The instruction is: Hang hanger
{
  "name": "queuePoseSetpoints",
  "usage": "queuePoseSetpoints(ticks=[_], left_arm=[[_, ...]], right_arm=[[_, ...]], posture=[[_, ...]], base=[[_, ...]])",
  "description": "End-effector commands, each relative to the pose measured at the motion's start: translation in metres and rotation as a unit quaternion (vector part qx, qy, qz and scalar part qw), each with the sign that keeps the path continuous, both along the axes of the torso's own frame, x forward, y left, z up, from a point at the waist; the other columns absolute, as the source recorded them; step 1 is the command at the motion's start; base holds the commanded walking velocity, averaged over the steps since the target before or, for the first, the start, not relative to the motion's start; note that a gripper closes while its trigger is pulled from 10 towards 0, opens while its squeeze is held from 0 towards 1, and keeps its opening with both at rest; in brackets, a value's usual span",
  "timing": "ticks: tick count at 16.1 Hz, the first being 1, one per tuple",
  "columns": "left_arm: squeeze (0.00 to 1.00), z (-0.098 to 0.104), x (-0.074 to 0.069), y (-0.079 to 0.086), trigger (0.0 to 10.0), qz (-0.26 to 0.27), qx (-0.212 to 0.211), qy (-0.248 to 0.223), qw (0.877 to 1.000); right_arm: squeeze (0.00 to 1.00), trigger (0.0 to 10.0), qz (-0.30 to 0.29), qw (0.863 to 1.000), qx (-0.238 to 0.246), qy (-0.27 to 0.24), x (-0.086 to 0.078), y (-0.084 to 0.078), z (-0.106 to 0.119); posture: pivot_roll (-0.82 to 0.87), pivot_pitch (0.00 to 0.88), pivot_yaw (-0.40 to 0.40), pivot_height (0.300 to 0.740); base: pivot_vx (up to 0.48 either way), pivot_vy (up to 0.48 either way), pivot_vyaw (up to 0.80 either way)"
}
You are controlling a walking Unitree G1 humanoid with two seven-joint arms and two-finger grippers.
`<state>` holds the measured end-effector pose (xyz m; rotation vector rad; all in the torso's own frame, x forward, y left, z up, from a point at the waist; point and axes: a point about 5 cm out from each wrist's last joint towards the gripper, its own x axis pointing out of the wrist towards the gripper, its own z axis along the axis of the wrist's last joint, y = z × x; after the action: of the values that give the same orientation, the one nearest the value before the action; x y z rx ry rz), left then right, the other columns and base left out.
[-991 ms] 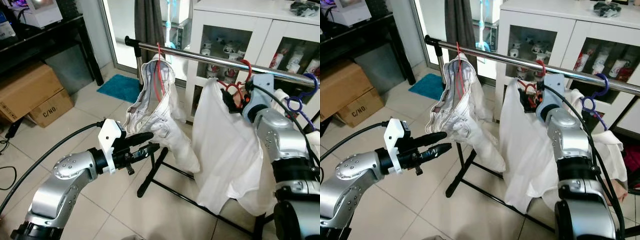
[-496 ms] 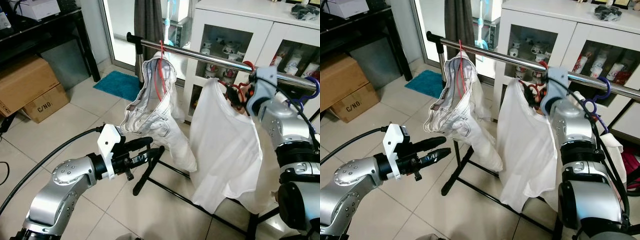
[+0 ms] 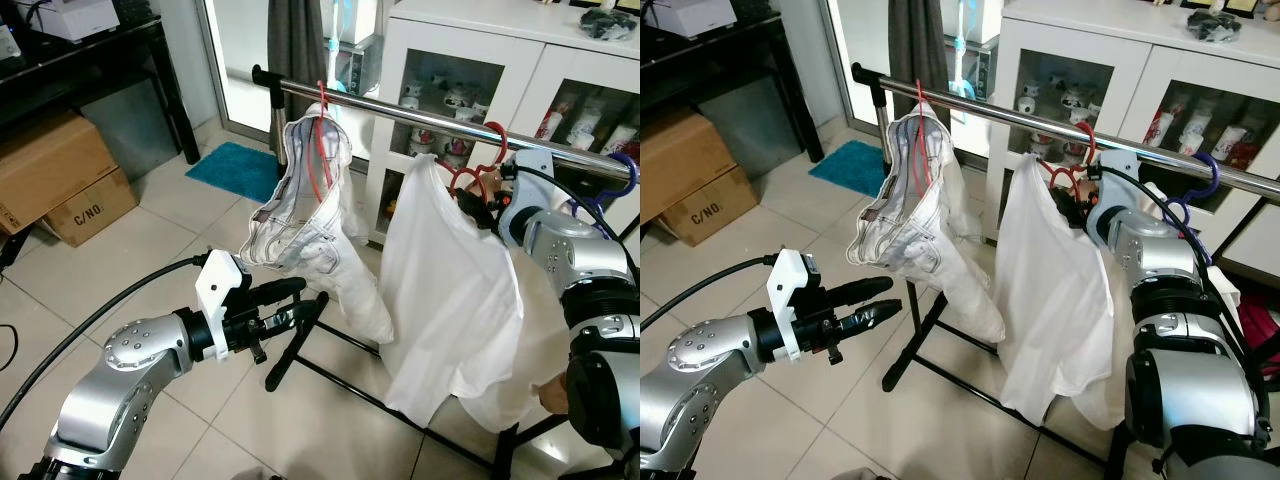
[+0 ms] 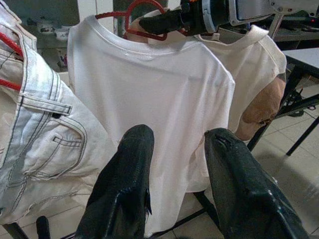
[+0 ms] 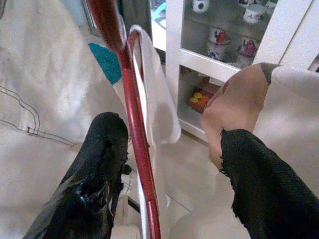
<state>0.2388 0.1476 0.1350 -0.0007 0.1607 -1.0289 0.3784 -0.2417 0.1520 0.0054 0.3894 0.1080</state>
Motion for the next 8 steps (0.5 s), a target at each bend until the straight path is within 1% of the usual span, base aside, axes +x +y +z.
queuePoseSetpoints(ticks=[1, 8], left_arm=[[0.0, 0.0051, 0.0002, -0.0023, 10.0, -0.013, 0.001, -0.009, 1.0], [0.0, 0.0073, 0.0028, -0.0035, 10.0, -0.018, 0.002, -0.014, 1.0]], right_arm=[[0.0, 0.0, -0.001, 1.0, 0.012, -0.002, 0.0016, -0.0021, 0.0046], [0.0, 0.0, 0.007, 1.0, 0.024, -0.002, 0.003, -0.0031, 0.0073]], posture=[[-0.06, 0.0, 0.016, 0.74], [-0.07, 0.0, 0.023, 0.74]], base=[[0.0, 0.0, 0.0], [0.0, 0.0, 0.0]])
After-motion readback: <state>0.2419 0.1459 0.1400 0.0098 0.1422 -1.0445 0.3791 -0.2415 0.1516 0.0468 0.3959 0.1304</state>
